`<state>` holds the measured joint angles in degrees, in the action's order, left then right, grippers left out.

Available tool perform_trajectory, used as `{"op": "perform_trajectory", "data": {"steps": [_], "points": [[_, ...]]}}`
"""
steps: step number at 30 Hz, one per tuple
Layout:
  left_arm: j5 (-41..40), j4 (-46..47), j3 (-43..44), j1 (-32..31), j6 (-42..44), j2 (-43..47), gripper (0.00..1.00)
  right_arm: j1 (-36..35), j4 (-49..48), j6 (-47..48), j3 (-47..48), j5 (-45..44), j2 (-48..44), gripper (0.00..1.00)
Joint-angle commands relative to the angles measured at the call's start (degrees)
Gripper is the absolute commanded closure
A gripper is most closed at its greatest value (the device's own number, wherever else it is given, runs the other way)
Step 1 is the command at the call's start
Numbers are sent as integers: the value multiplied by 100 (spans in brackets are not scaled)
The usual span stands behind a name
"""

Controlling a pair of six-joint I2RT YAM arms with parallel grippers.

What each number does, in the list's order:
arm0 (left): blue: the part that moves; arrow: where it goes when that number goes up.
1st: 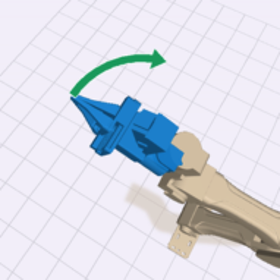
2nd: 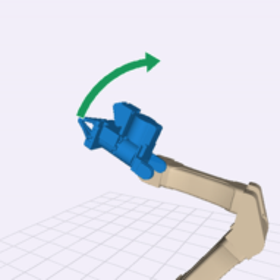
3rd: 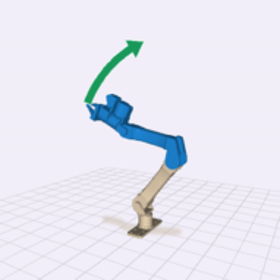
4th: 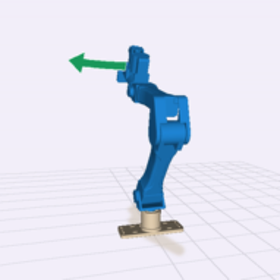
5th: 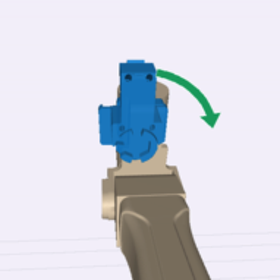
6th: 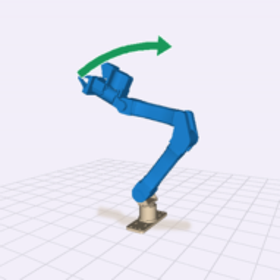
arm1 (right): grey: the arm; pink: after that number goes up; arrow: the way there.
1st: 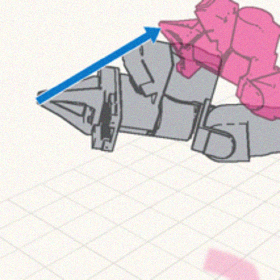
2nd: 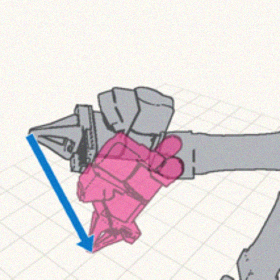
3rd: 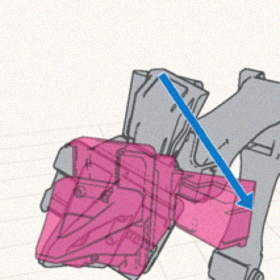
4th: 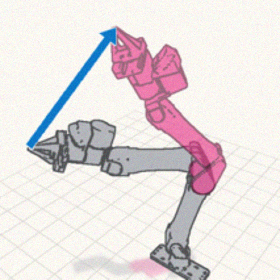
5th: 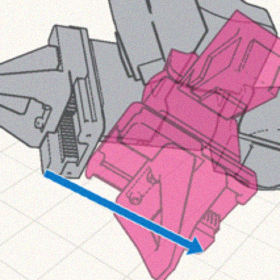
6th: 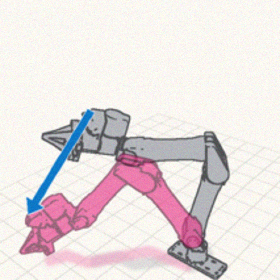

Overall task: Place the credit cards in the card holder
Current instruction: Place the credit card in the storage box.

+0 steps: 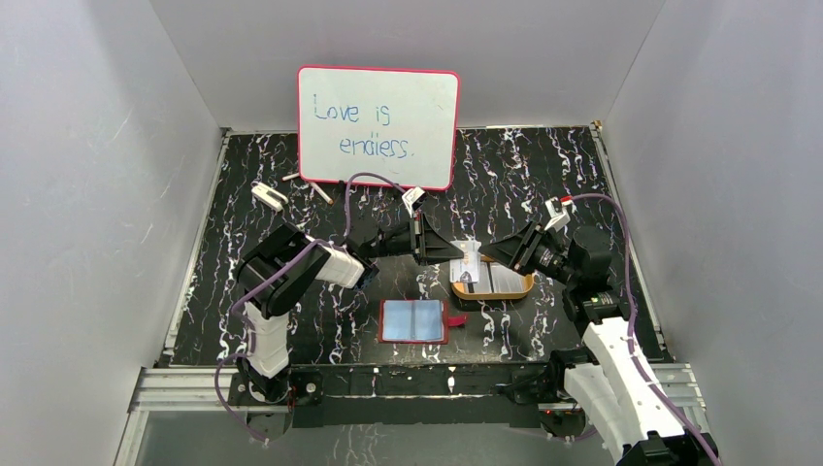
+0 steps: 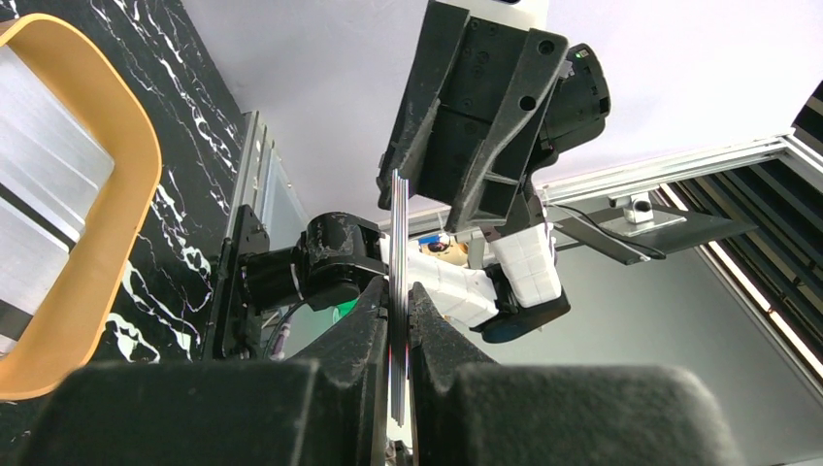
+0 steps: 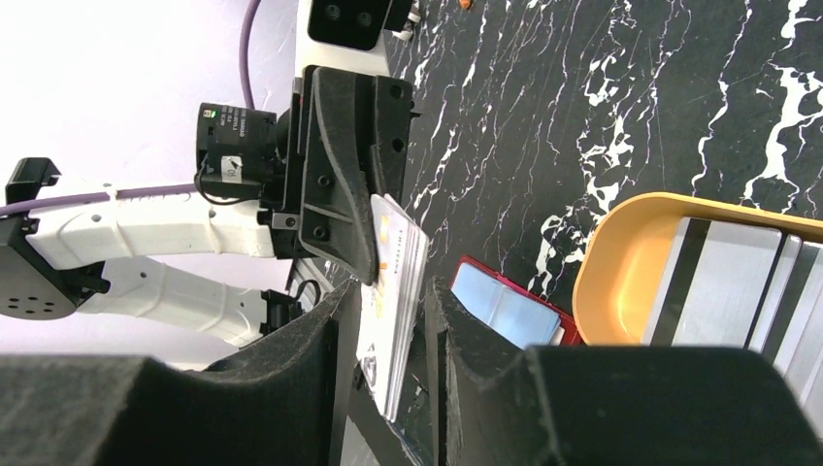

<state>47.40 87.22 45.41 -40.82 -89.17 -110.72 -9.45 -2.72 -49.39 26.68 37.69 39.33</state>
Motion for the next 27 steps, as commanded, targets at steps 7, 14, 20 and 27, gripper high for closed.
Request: {"op": "perform_trajectory", "data": {"steps": [7, 14, 20, 27], "points": [[50, 651, 136, 9, -31, 148, 100, -13, -67, 88, -33, 2, -63, 68], [50, 697, 100, 6, -55, 217, 100, -12, -17, 114, -58, 11, -25, 69], [42, 752, 100, 6, -83, 275, 100, -13, 89, 183, -57, 3, 38, 71], [13, 753, 74, 8, -64, 154, 100, -6, -677, -213, -264, 318, -140, 50]]}}
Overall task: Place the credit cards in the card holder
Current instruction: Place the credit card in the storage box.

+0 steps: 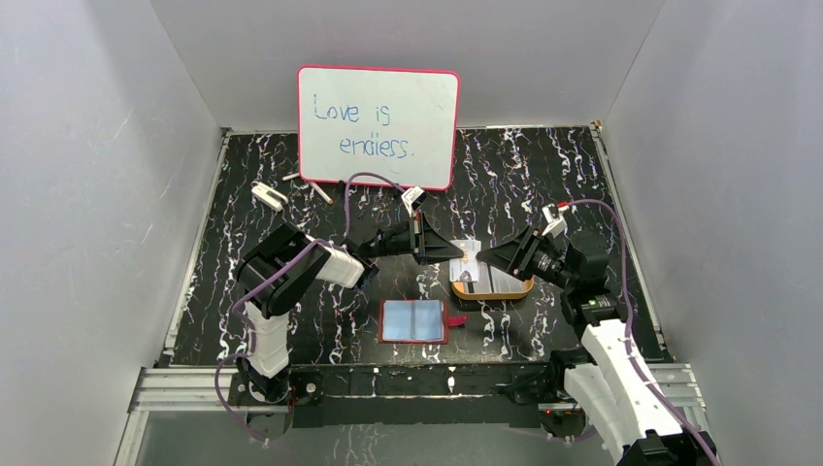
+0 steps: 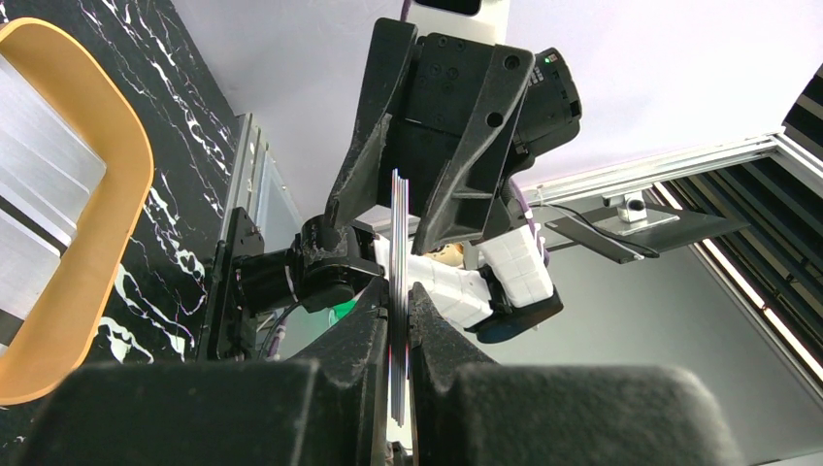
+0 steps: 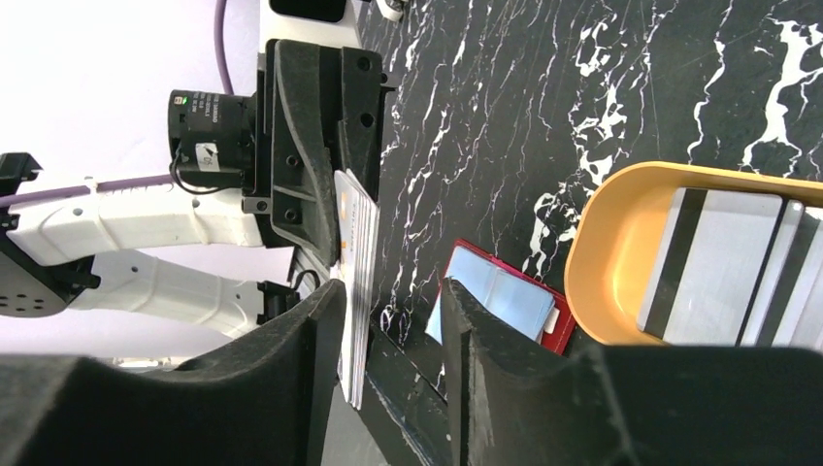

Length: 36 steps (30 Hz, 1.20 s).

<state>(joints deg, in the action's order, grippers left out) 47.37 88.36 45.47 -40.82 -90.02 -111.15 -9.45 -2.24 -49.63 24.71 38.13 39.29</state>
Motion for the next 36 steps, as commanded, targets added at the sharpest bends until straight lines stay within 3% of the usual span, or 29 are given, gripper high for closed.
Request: {"op": "perform_trajectory", "data": {"steps": [1, 7, 13, 16, 20, 21, 24, 25, 27, 31, 34, 36], "points": [[15, 639, 67, 2, 20, 184, 100, -7, -827, -234, -71, 358, -125, 48], [52, 639, 142, -4, 33, 169, 100, -18, -1388, -407, -86, 1056, 236, 47], [61, 644, 238, -43, 28, 29, 100, -78, -1004, -19, 189, 1645, 935, 53], [32, 639, 240, -59, 43, 3, 100, -120, -886, 100, 285, 1678, 1013, 63], [49, 643, 278, -70, 37, -78, 99, -120, -900, 162, 328, 1587, 898, 88], [59, 634, 264, -71, 45, -88, 94, -122, -904, 168, 343, 1536, 825, 93], [28, 301, 114, -47, 200, -24, 54, -121, -480, 496, 589, 1132, 597, 100], [-26, -17, 24, -30, 343, 75, 45, -125, 8, 784, 802, 879, 554, 100], [-189, -793, -192, 43, 760, 357, 18, -124, 1114, 1476, 1285, 259, 597, 100], [-1012, -3019, -558, 292, 1830, 1347, 13, -140, 2865, 2502, 1921, -1394, 953, 100], [-2140, -5929, -246, 326, 3102, 2102, 13, -238, 3149, 2701, 1999, -2151, 1321, 100], [-2742, -7192, 15, 295, 3597, 2425, 13, -442, 3202, 2725, 2039, -2577, 1612, 100]]}}
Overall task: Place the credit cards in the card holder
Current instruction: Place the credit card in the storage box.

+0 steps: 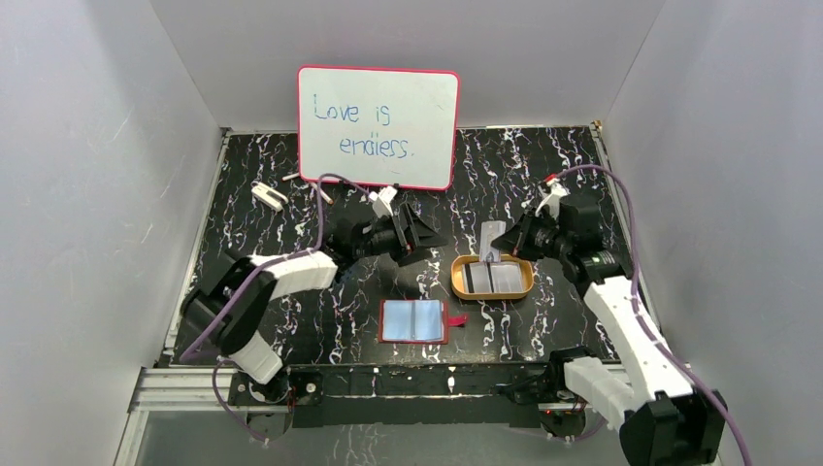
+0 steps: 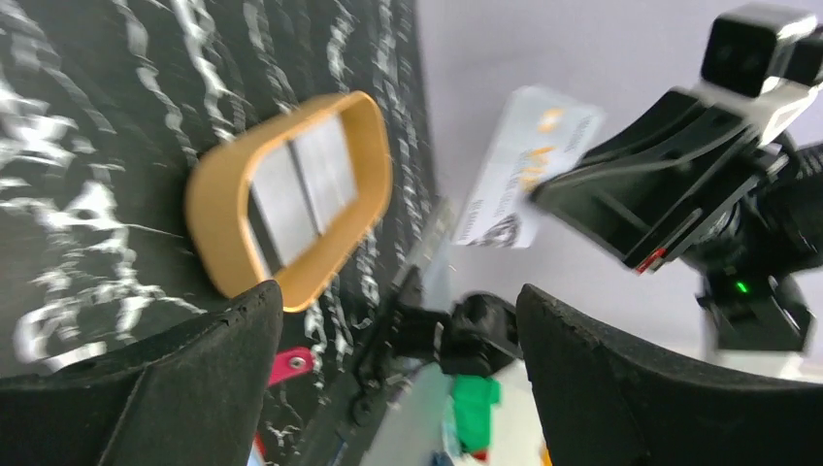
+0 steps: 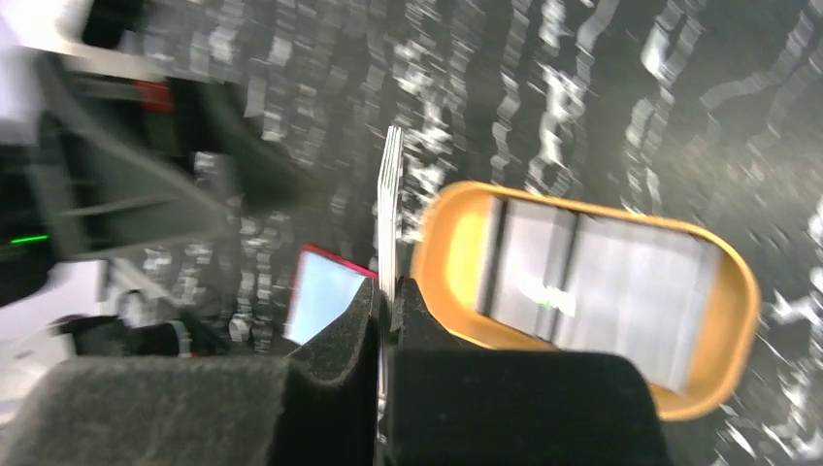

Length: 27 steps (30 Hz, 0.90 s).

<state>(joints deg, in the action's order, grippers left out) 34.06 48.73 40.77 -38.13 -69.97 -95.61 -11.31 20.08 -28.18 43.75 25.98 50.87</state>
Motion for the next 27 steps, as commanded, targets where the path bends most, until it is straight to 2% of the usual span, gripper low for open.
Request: {"op": "perform_trajectory", "data": {"steps": [1, 4, 6, 12, 23, 24, 27], "points": [[-1624, -3656, 538, 25, 1720, 1012, 14, -444, 967, 562, 172, -1583, 611, 100], [-2104, -4331, 460, 25, 1949, 1452, 15, -1172, 938, 411, 353, -2134, 1079, 100], [-2300, -4553, 331, 26, 2005, 1747, 15, -1401, 861, 275, 406, -2247, 1428, 100], [-2515, -4811, 59, 26, 2033, 2213, 15, -1688, 556, -46, 374, -2181, 2092, 100], [-2549, -4969, 4, 25, 2091, 2117, 16, -1949, 371, -284, 440, -2223, 2568, 100], [-2529, -4936, -8, 25, 2085, 2094, 16, -1947, 396, -294, 429, -2258, 2594, 96], [-2469, -4910, -15, 26, 2078, 2035, 16, -1954, 406, -318, 334, -2416, 2572, 77]]}}
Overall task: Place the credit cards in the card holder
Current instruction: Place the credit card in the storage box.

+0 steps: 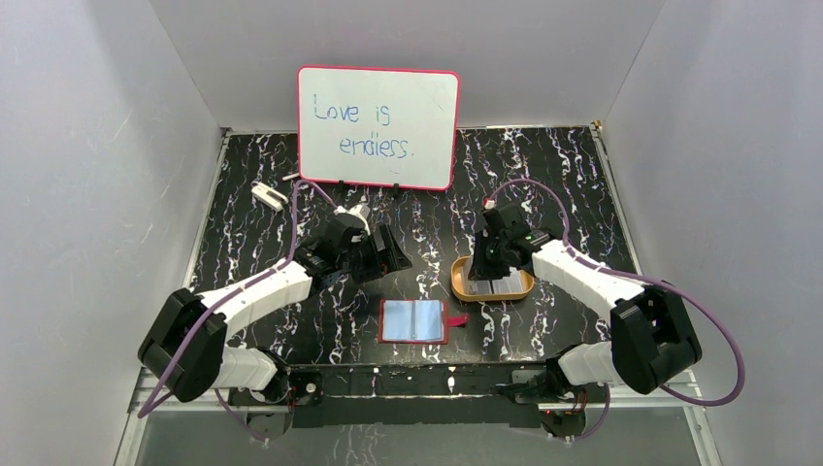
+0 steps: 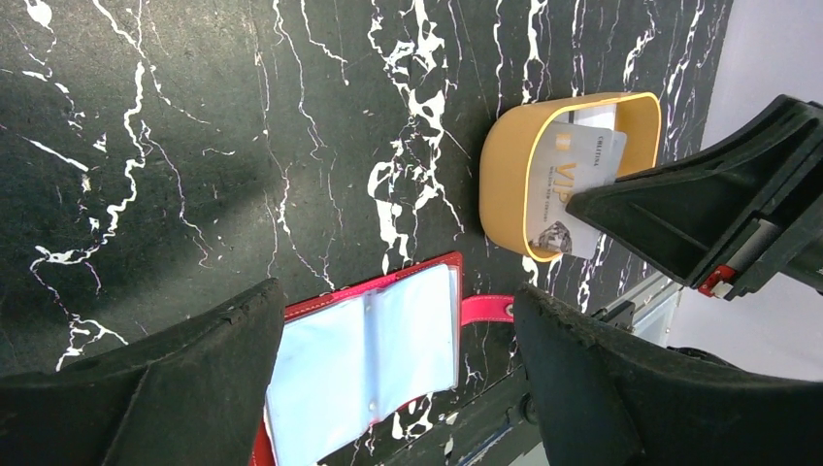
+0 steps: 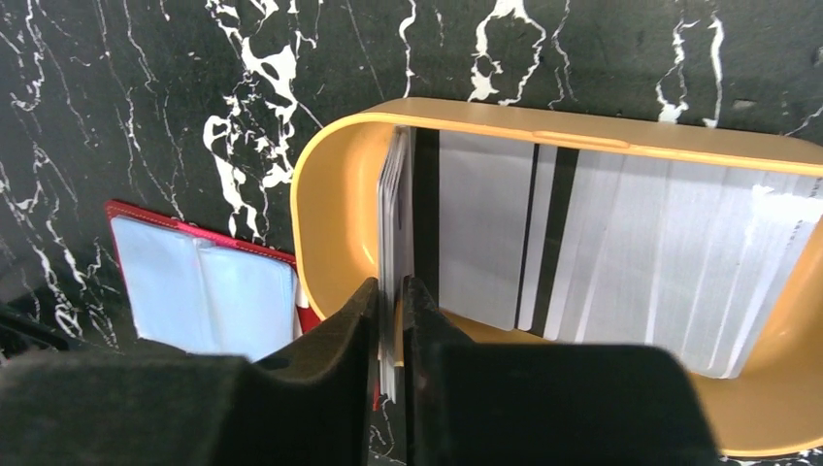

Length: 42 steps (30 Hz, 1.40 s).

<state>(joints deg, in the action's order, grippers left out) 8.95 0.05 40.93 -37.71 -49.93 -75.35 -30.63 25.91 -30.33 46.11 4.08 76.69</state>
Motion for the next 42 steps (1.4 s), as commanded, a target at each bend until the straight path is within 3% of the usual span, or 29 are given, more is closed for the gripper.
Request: {"op": "perform_trajectory", "data": {"steps": [1, 11, 19, 26, 42], "points": [[49, -35, -38, -17, 74, -4, 16, -21, -215, -105, 55, -268, -53, 72], [138, -33, -72, -16, 22, -123, 16, -16, -506, -132, -269, -372, -42, 47], [138, 80, -93, -16, -3, -222, 16, -22, -526, -35, -490, -1167, -123, 40], [183, 172, -94, -9, -41, -352, 16, -17, -762, -8, -650, -1073, -114, 32], [262, 195, 7, -12, -44, -557, 17, -13, -181, 300, -668, -1996, 5, 38]]}}
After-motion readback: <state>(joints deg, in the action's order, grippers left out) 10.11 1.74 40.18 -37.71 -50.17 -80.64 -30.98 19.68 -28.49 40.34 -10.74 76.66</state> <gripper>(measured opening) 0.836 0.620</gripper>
